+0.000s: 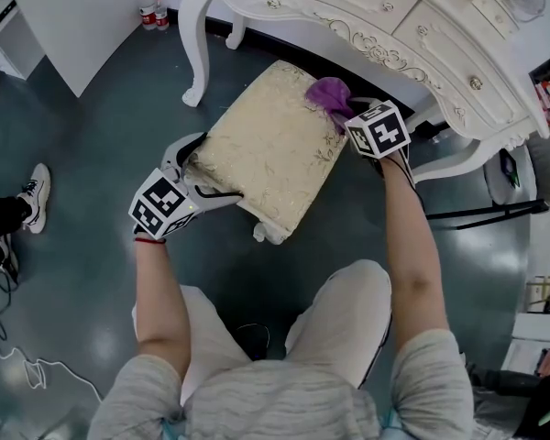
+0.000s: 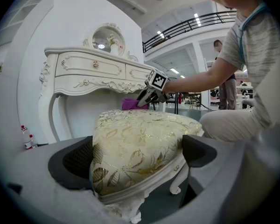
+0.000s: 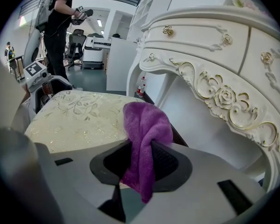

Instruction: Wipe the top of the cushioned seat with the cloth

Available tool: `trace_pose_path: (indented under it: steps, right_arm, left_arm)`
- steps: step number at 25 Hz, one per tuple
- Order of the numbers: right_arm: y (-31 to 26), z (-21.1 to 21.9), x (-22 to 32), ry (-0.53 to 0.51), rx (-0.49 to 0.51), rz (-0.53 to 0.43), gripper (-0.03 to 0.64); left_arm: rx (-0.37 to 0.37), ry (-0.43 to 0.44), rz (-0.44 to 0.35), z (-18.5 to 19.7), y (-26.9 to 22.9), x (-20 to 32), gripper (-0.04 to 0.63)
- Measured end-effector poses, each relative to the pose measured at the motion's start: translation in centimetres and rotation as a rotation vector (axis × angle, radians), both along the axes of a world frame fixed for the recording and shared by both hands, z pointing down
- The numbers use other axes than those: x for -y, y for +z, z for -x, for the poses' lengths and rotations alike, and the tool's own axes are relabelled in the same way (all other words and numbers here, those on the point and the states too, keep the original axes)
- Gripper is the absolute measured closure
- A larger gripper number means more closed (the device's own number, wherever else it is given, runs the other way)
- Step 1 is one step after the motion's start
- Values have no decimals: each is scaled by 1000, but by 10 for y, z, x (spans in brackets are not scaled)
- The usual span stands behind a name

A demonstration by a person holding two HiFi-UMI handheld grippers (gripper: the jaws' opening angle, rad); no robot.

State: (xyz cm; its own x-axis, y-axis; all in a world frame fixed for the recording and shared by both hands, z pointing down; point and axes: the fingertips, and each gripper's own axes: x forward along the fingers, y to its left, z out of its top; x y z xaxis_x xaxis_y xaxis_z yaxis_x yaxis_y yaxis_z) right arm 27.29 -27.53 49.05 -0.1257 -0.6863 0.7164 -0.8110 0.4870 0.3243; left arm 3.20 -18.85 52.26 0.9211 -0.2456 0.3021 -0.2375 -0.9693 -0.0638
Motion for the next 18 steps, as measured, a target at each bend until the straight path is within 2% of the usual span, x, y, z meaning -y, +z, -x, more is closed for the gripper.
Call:
trace_pose_path:
  steps: [18]
  right_arm:
    - [-1, 29, -23, -63, 34, -20, 497]
  left_arm:
    - [-14, 24, -4, -1, 0, 1, 5]
